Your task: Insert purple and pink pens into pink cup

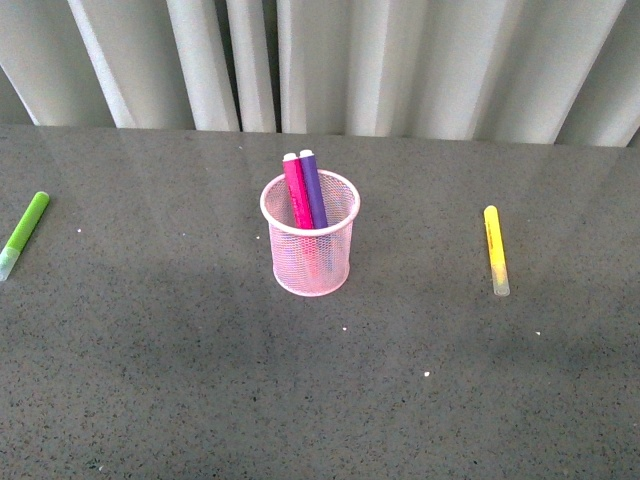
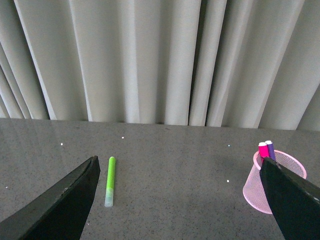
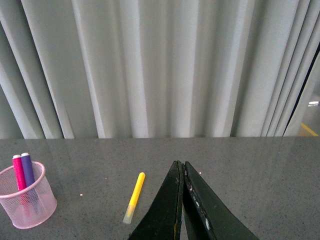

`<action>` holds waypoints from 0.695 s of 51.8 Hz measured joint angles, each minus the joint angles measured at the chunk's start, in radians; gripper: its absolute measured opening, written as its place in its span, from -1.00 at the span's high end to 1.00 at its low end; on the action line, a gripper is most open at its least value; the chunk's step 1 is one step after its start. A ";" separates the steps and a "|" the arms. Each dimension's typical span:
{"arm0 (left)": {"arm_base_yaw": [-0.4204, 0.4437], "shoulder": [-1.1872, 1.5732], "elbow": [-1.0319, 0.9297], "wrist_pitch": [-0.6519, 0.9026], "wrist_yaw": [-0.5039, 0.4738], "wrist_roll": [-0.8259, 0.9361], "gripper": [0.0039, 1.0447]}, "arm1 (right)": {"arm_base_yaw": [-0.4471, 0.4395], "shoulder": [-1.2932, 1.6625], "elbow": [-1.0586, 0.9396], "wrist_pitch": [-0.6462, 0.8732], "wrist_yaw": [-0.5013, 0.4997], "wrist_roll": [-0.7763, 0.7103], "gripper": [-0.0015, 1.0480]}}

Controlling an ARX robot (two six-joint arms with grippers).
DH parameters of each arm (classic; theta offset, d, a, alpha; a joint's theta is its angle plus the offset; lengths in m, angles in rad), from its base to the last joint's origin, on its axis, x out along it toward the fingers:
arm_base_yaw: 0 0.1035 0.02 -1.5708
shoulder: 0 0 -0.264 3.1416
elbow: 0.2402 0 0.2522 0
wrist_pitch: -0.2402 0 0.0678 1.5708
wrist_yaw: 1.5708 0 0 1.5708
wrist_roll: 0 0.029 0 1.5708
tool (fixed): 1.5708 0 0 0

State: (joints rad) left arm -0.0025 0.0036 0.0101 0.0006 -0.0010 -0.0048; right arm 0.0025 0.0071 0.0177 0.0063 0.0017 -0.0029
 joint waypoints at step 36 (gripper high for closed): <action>0.000 0.000 0.000 0.000 0.001 0.000 -0.88 | 0.000 -0.003 0.000 -0.005 0.000 0.000 0.17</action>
State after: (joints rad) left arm -0.0025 0.0032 0.0101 0.0006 -0.0002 -0.0048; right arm 0.0025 0.0044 0.0177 0.0017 0.0021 -0.0029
